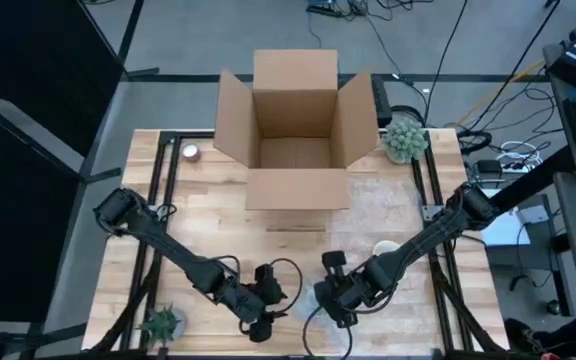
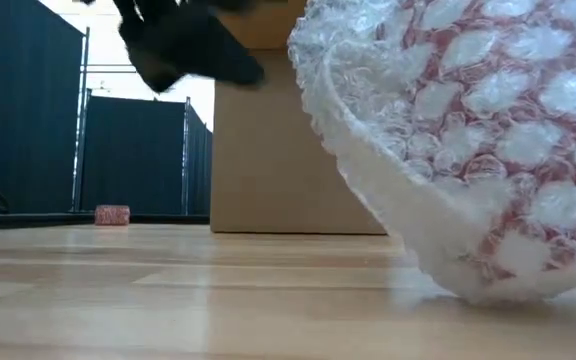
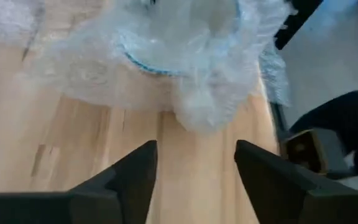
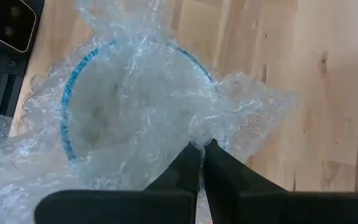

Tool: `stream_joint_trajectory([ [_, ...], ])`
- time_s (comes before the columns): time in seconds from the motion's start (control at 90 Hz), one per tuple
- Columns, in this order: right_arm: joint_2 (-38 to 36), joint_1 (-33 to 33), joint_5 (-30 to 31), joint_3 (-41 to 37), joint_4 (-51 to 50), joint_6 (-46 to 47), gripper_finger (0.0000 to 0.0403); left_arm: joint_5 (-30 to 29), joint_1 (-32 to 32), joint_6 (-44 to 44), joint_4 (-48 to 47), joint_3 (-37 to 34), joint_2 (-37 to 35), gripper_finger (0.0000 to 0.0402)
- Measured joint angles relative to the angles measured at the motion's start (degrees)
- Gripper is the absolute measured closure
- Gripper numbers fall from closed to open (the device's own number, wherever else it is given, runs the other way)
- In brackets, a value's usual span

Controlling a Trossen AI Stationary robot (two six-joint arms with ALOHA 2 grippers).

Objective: Wrap mug
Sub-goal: Wrap the red cup with the left transparent bubble wrap

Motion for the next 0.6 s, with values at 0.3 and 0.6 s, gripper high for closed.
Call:
stream_joint_trajectory([
  [0.3, -0.01, 0.07, -0.02, 0.02, -0.07, 1.34, 0.0403, 3.2, 2.18, 1.65, 17.55, 0.07, 6.77, 0.0166],
  [0.6, -0.01, 0.05, 1.33, 0.02, 0.38, 1.23, 0.0403, 3.8, 4.24, 1.15, 17.36, 0.2, 8.8, 0.0227],
])
